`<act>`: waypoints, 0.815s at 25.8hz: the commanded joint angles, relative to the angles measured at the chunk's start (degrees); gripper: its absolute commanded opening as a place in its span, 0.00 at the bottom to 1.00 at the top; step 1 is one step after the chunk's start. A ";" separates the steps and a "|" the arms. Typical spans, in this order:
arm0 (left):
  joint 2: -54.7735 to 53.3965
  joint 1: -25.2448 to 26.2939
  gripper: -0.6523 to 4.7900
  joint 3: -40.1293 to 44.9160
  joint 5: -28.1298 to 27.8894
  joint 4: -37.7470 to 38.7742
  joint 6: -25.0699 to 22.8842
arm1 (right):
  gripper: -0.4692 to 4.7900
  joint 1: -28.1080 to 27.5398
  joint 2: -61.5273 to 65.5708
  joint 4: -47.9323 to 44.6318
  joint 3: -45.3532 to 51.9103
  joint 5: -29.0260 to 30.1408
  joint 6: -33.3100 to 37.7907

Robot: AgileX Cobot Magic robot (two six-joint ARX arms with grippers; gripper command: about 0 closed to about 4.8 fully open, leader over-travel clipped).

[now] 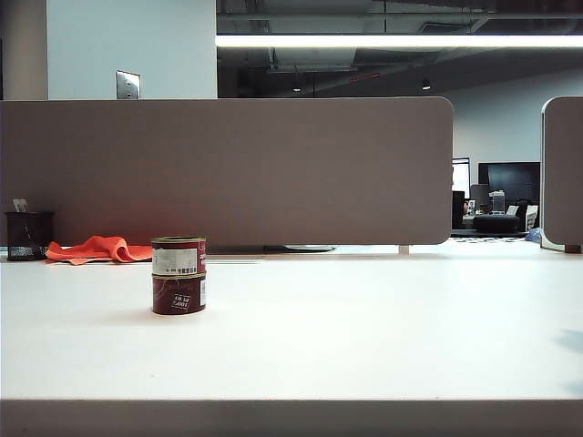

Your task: Stack a can of tomatoes on the right onto the can of tomatoes on the left.

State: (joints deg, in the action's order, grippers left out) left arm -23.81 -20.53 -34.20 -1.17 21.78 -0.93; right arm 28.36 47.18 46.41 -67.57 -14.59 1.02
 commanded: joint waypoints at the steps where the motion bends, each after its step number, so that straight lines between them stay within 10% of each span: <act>1: 1.03 0.09 0.20 0.90 0.28 -1.75 0.79 | 0.08 0.02 -6.62 -5.46 7.30 -3.41 0.02; 9: 0.92 0.09 0.20 3.15 -0.37 0.15 0.50 | 0.09 -0.15 -21.16 -18.16 29.51 -15.98 -0.52; 14: 0.90 0.09 0.20 3.54 -2.58 1.62 4.76 | 0.11 -0.17 -26.91 -21.55 37.18 -14.86 2.38; 21: 3.34 0.11 0.11 9.64 -0.92 -9.11 -2.12 | 0.08 -0.17 -36.85 -39.50 50.56 -3.06 2.23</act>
State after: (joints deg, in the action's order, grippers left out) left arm -20.80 -20.53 -25.61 -3.51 17.26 -1.78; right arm 28.16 10.98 11.73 -18.26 -20.40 3.18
